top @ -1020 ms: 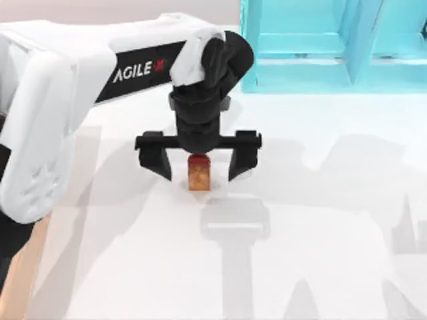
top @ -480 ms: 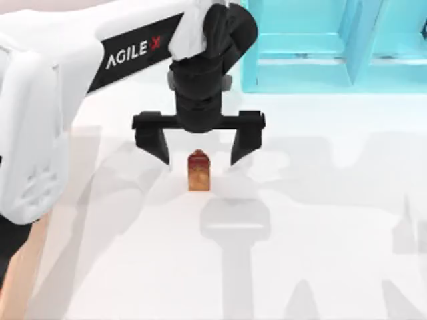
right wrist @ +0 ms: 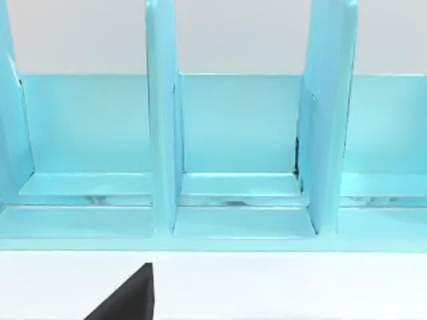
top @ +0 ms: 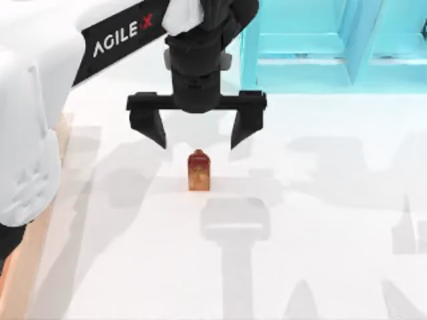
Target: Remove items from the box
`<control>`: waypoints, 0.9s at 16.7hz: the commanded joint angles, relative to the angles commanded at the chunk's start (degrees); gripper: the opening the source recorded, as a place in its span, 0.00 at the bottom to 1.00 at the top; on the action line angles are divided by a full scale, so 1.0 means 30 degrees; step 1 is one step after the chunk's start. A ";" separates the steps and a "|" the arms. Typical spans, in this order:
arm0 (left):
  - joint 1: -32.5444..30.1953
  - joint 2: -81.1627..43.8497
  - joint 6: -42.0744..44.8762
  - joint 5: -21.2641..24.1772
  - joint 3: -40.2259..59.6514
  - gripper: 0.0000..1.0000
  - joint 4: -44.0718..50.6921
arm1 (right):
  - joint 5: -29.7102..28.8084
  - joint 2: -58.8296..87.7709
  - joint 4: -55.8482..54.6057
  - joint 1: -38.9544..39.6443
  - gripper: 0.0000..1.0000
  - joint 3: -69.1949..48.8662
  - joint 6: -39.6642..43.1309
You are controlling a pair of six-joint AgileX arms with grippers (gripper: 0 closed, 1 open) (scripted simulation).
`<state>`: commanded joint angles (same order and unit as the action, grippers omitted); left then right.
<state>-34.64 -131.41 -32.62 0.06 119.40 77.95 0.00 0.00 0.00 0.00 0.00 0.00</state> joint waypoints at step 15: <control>1.2762 0.5531 1.3057 -0.0077 -0.5739 1.00 0.0240 | 0.0000 0.0000 0.0000 0.0000 1.00 0.0000 0.0000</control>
<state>3.65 -114.82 6.55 -0.17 102.18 78.67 0.00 0.00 0.00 0.00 0.00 0.00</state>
